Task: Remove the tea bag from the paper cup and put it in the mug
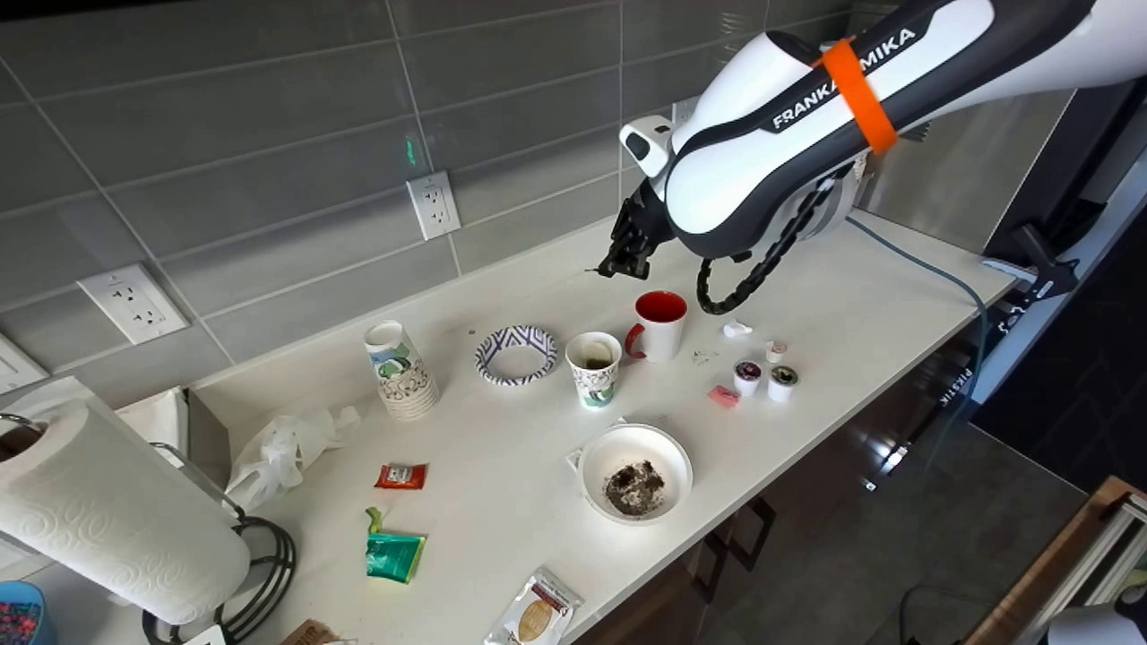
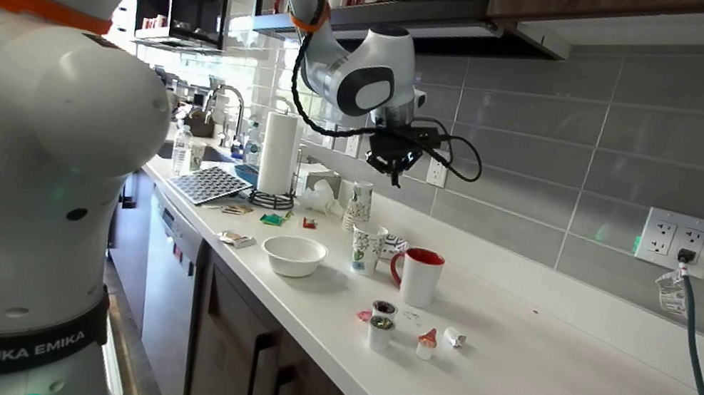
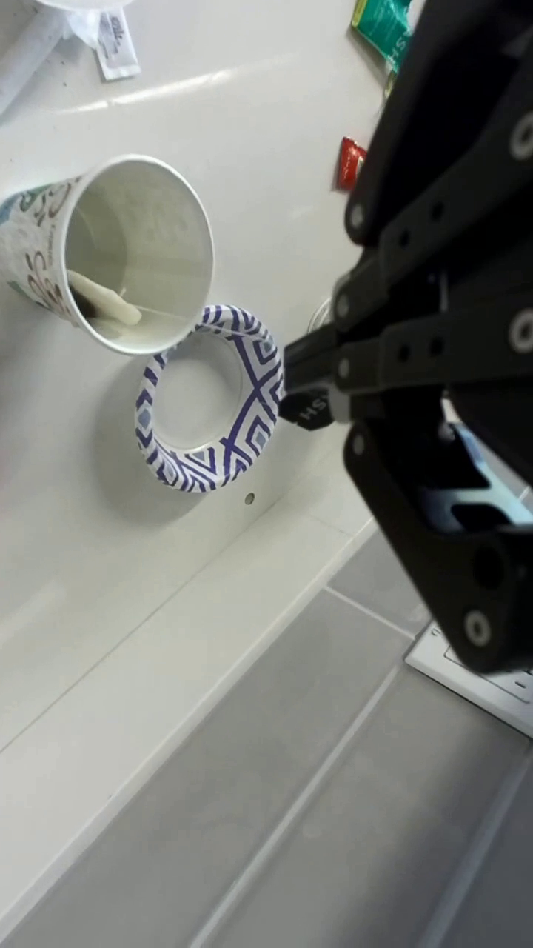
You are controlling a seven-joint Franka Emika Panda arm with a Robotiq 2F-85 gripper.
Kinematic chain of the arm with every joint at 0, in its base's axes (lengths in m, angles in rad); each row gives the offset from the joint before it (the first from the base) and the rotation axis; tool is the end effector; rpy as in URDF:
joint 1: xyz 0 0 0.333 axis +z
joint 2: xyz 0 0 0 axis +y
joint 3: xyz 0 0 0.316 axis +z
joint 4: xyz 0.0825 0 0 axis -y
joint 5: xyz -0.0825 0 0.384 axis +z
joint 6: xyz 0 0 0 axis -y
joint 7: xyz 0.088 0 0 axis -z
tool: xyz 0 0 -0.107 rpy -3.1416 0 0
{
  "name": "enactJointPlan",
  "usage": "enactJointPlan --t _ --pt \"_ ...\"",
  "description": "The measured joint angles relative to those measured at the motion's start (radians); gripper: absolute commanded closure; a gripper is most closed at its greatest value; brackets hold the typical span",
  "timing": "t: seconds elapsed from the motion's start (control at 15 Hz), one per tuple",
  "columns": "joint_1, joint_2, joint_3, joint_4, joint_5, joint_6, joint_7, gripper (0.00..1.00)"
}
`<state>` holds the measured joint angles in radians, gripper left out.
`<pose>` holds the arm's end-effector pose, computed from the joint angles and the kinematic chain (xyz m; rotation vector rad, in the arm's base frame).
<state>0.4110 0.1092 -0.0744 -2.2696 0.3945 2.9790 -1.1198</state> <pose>0.5472 0.1638 0.3756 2.5078 1.5192 0.9250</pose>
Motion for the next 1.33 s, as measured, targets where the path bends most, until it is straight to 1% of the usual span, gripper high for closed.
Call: enactJointPlan --t 0.73,1.0,1.33 --pt "0.002 -0.033 0.0 0.03 -0.053 -0.002 0.014 1.0" --pt "0.005 -0.052 0.0 0.043 -0.056 -0.004 0.021 1.0" --pt "0.006 -0.1 0.001 0.046 -0.056 -0.039 0.029 1.0"
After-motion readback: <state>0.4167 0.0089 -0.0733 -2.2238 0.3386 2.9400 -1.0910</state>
